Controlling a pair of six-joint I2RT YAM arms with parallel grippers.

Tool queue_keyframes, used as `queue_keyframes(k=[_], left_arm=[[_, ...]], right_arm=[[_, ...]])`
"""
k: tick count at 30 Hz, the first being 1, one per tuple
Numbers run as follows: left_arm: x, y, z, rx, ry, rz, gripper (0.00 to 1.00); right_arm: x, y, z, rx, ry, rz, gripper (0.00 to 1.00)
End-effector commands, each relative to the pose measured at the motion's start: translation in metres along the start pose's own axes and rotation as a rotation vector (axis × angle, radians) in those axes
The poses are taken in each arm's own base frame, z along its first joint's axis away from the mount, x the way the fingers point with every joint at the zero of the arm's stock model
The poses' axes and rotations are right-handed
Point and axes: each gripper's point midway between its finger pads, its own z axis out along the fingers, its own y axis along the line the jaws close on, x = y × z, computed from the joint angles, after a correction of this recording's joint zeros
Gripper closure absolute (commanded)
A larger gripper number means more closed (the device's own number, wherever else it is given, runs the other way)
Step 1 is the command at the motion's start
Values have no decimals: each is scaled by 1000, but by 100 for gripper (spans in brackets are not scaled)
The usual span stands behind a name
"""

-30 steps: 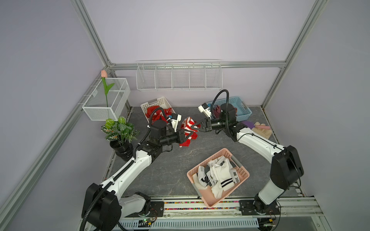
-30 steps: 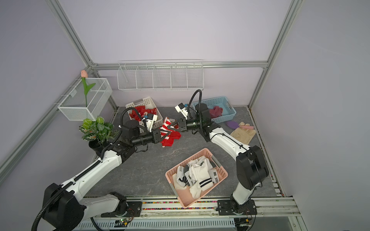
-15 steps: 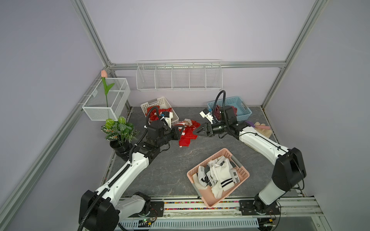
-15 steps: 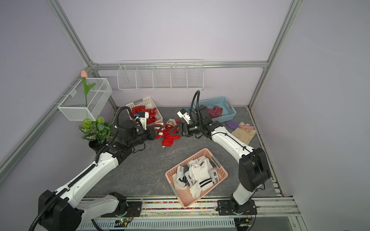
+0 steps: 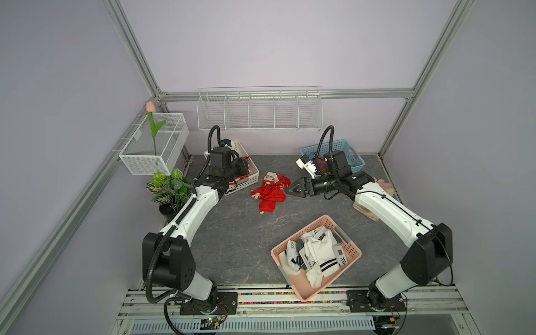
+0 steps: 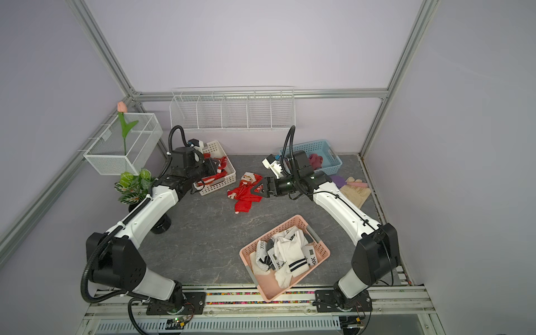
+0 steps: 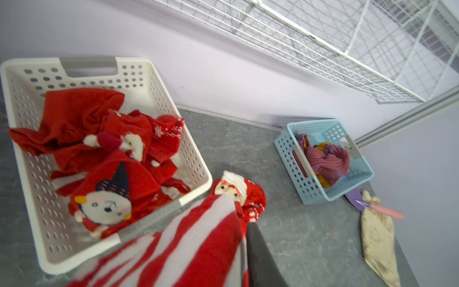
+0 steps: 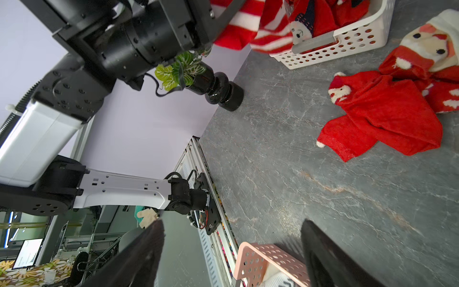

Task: Sort the socks into the basket by color
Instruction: Place the sock in the bin.

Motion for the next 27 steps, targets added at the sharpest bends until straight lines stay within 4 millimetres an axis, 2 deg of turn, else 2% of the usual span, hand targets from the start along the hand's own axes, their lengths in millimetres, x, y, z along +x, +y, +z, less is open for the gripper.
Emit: queue_keyframes(k=[1,4,7,13,15,22,27], left_arm=[[-16,18,18,-50,-4,54,100],[-20,37,44,-85,12,44,100],[-14,59,69,-128,52,28,100],[18,99,111,-214,178,-50,100],[26,103,120,-213,195,-59,100],[58,135,142,-302,258,-94,88],[75,154,155,-335,317,-105,85]], right_arm=[[0,-2,-4,25,-8,-19,12],[-1,-7,-1,37,-5,-8,12],[-1,-11,2,42,-3,3,11],[-2,-19,6,58,-3,21,11],[-3,-20,7,60,-9,27,11],[-6,-28,13,65,-21,51,11],[-7,-31,21,65,-17,60,11]])
